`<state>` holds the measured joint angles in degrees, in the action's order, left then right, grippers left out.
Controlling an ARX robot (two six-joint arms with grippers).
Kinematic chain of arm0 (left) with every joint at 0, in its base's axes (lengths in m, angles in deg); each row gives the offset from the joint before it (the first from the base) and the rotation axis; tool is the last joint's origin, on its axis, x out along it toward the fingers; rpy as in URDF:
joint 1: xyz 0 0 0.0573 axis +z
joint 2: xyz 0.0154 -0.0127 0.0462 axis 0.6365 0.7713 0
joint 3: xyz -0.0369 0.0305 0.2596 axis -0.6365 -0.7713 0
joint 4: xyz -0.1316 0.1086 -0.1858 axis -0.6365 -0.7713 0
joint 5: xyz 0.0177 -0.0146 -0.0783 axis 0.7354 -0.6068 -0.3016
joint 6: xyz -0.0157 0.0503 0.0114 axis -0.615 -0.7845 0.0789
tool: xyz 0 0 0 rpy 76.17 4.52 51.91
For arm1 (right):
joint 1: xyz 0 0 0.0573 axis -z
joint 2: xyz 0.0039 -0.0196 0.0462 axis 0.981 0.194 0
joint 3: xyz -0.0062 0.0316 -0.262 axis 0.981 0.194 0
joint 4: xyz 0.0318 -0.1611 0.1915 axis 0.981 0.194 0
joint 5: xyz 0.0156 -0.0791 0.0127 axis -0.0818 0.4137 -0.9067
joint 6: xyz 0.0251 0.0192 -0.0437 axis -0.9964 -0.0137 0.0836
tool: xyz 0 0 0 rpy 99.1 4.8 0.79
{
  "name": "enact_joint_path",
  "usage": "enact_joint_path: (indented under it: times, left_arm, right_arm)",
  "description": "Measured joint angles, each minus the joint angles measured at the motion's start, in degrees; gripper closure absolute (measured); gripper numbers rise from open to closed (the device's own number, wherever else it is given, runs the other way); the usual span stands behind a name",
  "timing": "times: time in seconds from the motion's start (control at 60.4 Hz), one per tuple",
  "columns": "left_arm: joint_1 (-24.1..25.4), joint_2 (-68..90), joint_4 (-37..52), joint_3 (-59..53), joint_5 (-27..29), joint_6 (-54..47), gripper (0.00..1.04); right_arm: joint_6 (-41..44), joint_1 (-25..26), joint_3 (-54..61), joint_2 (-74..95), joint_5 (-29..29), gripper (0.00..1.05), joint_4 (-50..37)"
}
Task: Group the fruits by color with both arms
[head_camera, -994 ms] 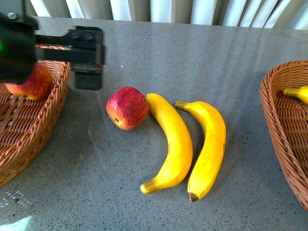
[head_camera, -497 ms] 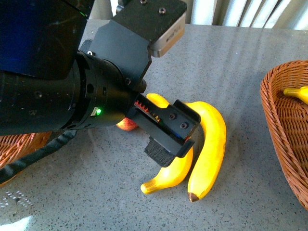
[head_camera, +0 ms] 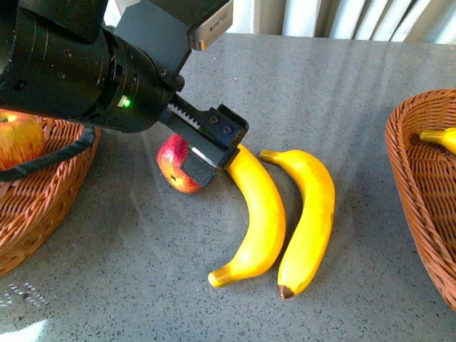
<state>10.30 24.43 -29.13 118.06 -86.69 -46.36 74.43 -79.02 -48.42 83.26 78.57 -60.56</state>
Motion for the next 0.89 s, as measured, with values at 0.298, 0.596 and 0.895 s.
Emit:
enact_joint_path:
  times: [0.298, 0.596, 0.895]
  left_arm:
    - [0.5, 2.8, -0.4, 0.6, -0.5, 1.7, 0.09]
    - [0.7, 5.3, -0.6, 2.1, -0.4, 2.4, 0.09]
    - [1.2, 8.6, -0.6, 2.6, -0.1, 2.9, 0.09]
  right_arm:
    - [0.0, 0.0, 0.0, 0.0, 0.0, 0.09, 0.0]
    - [0.0, 0.0, 0.0, 0.0, 0.0, 0.09, 0.0]
    - [0.0, 0.0, 0.0, 0.0, 0.0, 0.09, 0.0]
